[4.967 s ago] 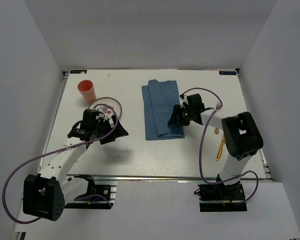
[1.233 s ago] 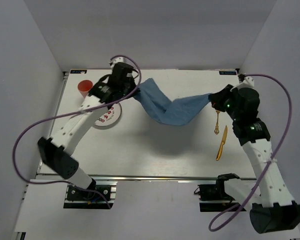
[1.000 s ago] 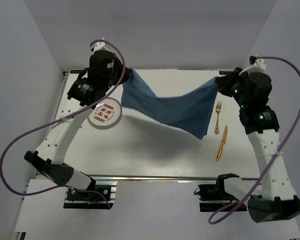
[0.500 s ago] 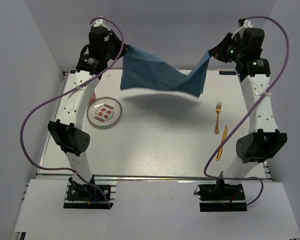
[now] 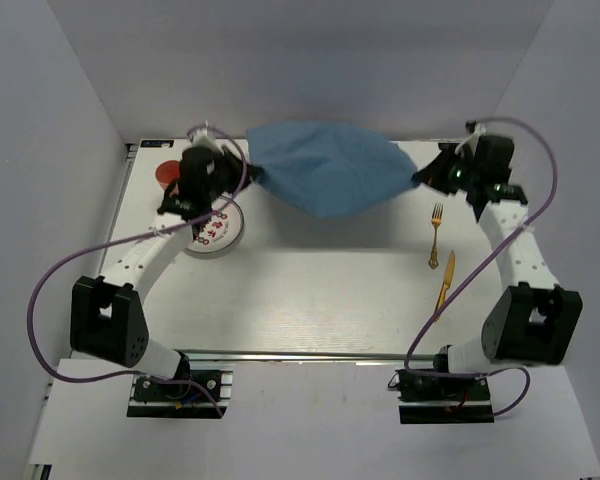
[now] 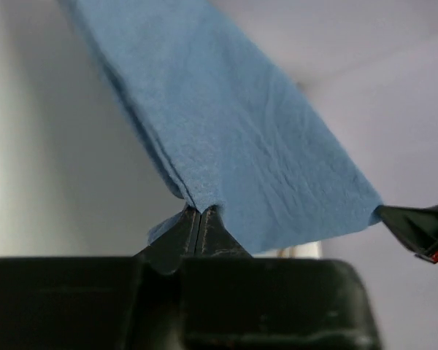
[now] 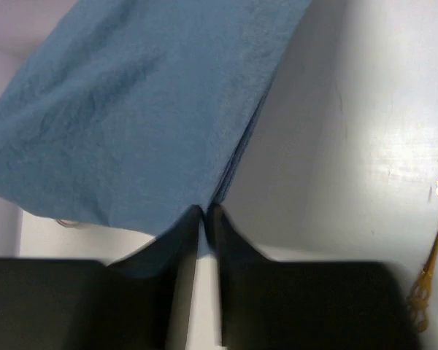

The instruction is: Set the dinner table for one person

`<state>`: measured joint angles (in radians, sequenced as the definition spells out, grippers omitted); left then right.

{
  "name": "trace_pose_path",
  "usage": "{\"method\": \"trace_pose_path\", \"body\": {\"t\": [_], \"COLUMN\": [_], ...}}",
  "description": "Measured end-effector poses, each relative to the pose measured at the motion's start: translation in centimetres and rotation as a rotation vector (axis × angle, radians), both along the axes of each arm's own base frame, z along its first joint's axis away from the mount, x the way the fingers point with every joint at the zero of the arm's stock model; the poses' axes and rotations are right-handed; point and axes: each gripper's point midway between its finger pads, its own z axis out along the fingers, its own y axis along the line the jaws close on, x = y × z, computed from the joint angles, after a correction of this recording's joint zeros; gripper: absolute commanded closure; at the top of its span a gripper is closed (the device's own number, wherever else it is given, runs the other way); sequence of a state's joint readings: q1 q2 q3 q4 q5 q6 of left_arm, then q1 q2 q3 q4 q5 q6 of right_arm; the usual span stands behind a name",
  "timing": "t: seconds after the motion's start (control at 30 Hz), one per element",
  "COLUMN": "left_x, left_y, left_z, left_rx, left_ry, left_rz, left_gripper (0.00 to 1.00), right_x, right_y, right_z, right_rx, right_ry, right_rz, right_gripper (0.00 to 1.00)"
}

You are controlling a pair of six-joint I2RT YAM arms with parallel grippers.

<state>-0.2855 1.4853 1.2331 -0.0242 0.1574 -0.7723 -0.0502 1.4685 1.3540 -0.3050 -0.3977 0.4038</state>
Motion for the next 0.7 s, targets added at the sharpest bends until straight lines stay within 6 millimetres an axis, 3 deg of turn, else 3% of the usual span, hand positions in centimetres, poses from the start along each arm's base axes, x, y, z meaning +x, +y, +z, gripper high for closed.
{"method": "trace_pose_path", "body": {"t": [0.03,0.07,0.1,0.13,0.17,0.2,0.27,0.33,0.43,0.6,0.7], "left_x": [-1.1,-2.3,-3.6,-5.2,-7.0,-8.9,-12.3,-13.9,-13.1,-6.8,-3.9], "left_y": [-0.1,0.0,0.1,0.4,0.9,1.4,2.5,3.2,3.3,1.7,1.3], "left_z": [-2.8,-5.7,-8.3,-11.1,-13.7,-15.7,-18.0,-17.8,-15.7,-12.6,-13.0], "left_rx": [-0.003,-0.001,0.002,0.010,0.018,0.024,0.032,0.037,0.054,0.113,0.159], "left_ry": [0.044,0.099,0.150,0.206,0.268,0.316,0.376,0.368,0.327,0.352,0.411], "left_rz": [-0.012,-0.019,-0.024,-0.024,-0.022,-0.014,0.004,0.021,0.039,0.038,0.061], "left_gripper": [0.75,0.64,0.37,0.24,0.09,0.02,0.02,0.02,0.02,0.02,0.02], "right_x": [-1.4,-3.0,-4.7,-6.3,-8.0,-9.6,-11.4,-11.4,-9.8,-5.2,-4.0], "right_y": [0.1,0.3,0.4,0.5,0.5,0.5,0.4,0.3,0.4,2.0,3.4], "right_z": [-2.6,-4.9,-7.3,-9.1,-10.8,-12.1,-13.1,-12.6,-11.7,-12.3,-13.3], "right_rx": [0.014,0.028,0.036,0.045,0.050,0.050,0.047,0.036,0.025,0.002,-0.032], "right_ry": [0.050,0.095,0.140,0.174,0.203,0.220,0.229,0.204,0.187,0.242,0.284], "right_rz": [-0.005,-0.010,-0.016,-0.022,-0.030,-0.041,-0.057,-0.065,-0.063,-0.025,-0.005], "right_gripper": [0.48,0.34,0.21,0.11,0.11,0.11,0.11,0.11,0.11,0.11,0.11]}}
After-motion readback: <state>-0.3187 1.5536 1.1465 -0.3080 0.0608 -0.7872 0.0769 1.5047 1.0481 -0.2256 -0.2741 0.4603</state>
